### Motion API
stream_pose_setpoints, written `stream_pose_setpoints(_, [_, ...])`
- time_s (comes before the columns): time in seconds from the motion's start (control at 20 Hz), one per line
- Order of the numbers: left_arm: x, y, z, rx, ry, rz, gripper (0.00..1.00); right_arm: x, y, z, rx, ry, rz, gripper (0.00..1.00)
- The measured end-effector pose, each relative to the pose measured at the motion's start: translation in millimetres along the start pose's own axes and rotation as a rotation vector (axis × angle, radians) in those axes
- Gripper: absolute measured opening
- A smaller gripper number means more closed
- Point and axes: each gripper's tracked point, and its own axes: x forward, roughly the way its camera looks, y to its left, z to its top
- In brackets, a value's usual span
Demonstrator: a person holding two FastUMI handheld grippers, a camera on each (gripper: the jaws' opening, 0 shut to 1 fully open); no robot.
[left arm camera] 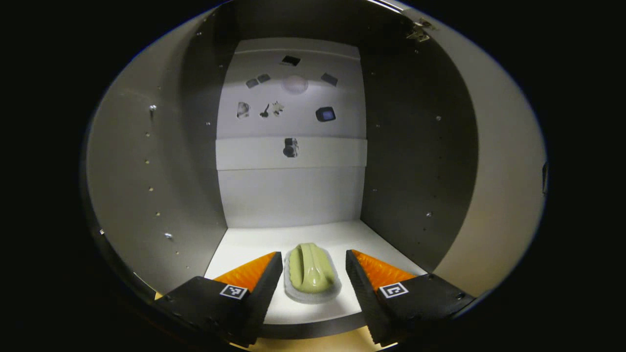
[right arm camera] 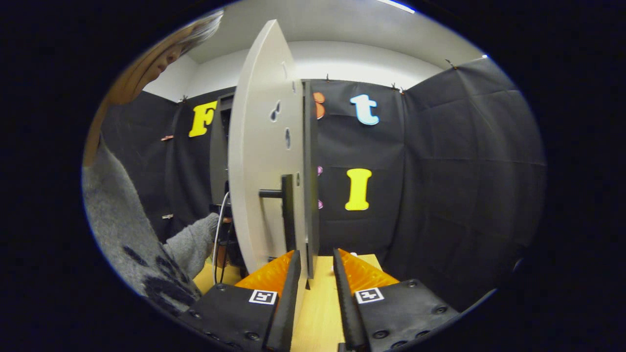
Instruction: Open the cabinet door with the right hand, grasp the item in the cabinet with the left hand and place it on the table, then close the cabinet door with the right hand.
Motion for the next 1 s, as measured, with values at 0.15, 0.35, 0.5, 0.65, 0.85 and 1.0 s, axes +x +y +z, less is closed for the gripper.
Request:
stream_pose_setpoints(0.15, [22.3,7.0,-7.7,-0.018,0.033,0.017,0.82,-12.1,-46.7,4.9,0.024,-0.025,-0.156,0.68])
stream_pose_setpoints(0.35, [46.5,12.9,-15.5,-0.013,0.072,0.037,0.82,-12.2,-68.8,-3.3,0.004,0.009,-0.254,0.85])
stream_pose_setpoints(0.5, [60.3,13.6,-22.8,-0.036,0.099,0.039,0.81,-5.2,-74.4,-4.8,-0.002,0.024,-0.259,0.84])
stream_pose_setpoints(0.65, [70.4,20.8,-25.7,-0.033,0.105,0.062,0.77,-0.6,-81.9,-3.8,-0.009,0.023,-0.279,0.84])
stream_pose_setpoints(0.85, [75.4,19.0,-20.3,-0.016,0.08,0.045,0.61,0.5,-86.0,0.2,0.019,0.007,-0.278,0.85])
stream_pose_setpoints(1.0, [75.5,20.7,-20.9,-0.003,0.083,0.055,0.28,0.1,-85.7,0.5,0.019,0.001,-0.272,0.85])
